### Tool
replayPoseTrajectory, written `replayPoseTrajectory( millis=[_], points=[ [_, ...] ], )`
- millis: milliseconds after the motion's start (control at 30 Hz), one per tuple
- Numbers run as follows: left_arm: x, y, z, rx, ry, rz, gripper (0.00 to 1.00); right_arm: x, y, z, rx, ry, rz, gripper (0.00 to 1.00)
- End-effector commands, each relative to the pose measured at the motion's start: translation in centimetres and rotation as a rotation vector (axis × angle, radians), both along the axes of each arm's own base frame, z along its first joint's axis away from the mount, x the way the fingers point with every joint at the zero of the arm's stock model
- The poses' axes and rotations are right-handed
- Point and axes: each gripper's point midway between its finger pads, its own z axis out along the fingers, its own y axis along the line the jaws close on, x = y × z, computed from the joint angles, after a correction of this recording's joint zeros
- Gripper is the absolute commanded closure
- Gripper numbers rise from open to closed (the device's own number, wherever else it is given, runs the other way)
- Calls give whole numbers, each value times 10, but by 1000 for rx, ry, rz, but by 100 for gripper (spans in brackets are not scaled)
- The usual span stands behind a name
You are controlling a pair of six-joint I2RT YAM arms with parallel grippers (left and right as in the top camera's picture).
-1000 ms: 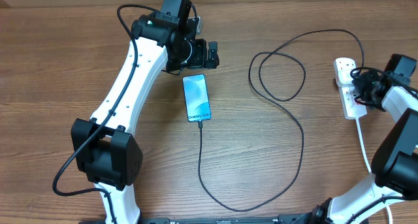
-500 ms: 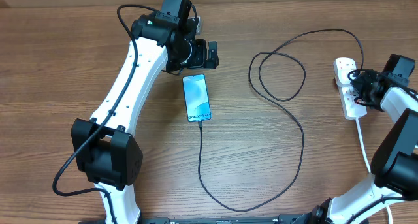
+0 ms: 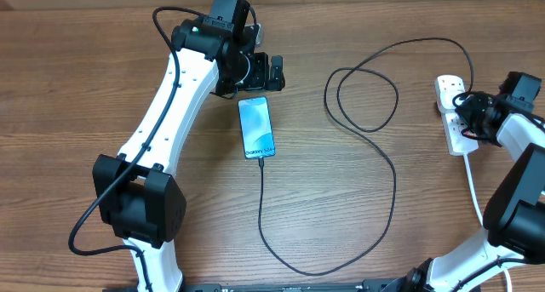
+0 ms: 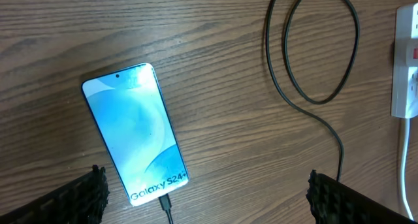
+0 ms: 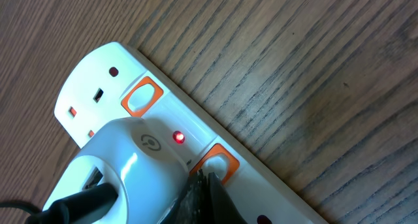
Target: Plug charger to phone and switch on socket
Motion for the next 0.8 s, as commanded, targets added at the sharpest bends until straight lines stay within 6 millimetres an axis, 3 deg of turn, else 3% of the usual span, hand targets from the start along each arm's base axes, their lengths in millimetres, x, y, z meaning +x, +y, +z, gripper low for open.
replayPoseTrajectory(
  millis=[0,200,400,600,767],
  points=[
    [-2,-5,16,-2,-43,-28,0,2,97,-15,260,0,246,96],
    [-6,-3,14,8,-30,-44,0,-9,81,18,191,-5,200,96],
    [-10,-2,13,17,-21,-59,0,-29,68,90,50,-66,147,96],
    [-19,1,22,25,-27,-94,4,-62,83,178,-30,-226,158,96],
    [-36,7,56,23,-94,-132,5,-101,123,242,-62,-381,254,96]
  ],
)
